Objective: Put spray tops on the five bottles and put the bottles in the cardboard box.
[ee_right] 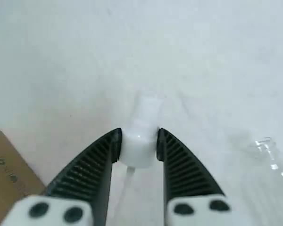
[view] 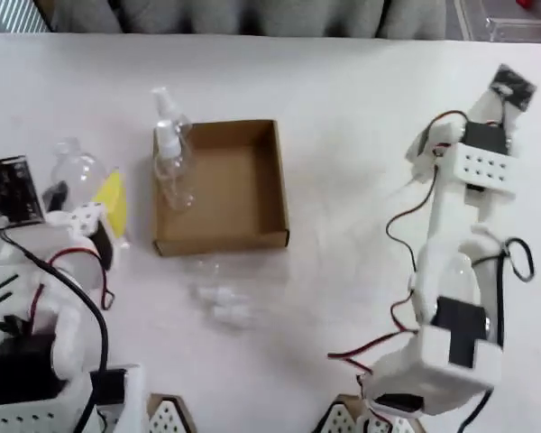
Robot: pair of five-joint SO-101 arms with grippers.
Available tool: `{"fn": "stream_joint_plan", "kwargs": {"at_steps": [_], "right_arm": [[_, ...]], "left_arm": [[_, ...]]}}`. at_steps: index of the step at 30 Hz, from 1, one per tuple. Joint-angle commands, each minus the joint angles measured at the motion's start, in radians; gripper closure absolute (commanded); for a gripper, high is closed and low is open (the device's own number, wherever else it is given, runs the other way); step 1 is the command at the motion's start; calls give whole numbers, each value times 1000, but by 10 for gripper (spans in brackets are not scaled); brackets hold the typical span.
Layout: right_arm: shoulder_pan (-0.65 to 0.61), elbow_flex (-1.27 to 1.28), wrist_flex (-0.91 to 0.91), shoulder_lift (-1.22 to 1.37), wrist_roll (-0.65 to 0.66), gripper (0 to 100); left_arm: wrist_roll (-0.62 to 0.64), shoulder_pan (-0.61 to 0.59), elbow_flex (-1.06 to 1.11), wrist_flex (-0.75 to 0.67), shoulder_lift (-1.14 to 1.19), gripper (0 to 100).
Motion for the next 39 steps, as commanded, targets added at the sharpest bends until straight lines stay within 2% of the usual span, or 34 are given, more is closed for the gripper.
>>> {"fn": "stream_joint_plan", "kwargs": {"at_steps": [1, 7, 10, 14, 16, 22, 27, 32, 36, 39], "right_arm": [[35, -29, 36, -177, 15, 983], [42, -28, -18, -346, 15, 983], [39, -25, -18, -438, 18, 983], [38, 31, 13, -593, 112, 983], [36, 74, 1, -684, 118, 983], [22, 210, -171, -923, 124, 983], [-51, 324, -328, -1056, 123, 983], [-186, 388, -513, -1164, 120, 983], [-355, 387, -664, -1236, 127, 983], [-515, 387, -757, -1253, 127, 984]], "left_arm": [[-8, 174, 2, 0, -33, 946], [-8, 433, 0, 0, -35, 946], [-8, 519, 2, 3, -35, 946], [-8, 544, 25, 0, -36, 946], [-8, 544, 55, -6, -36, 946], [-8, 545, 176, -92, -108, 947], [-6, 545, 284, -138, -305, 947], [-6, 545, 353, -143, -404, 947], [-6, 550, 358, -137, -449, 947], [-8, 599, 359, -112, -503, 947]]}}
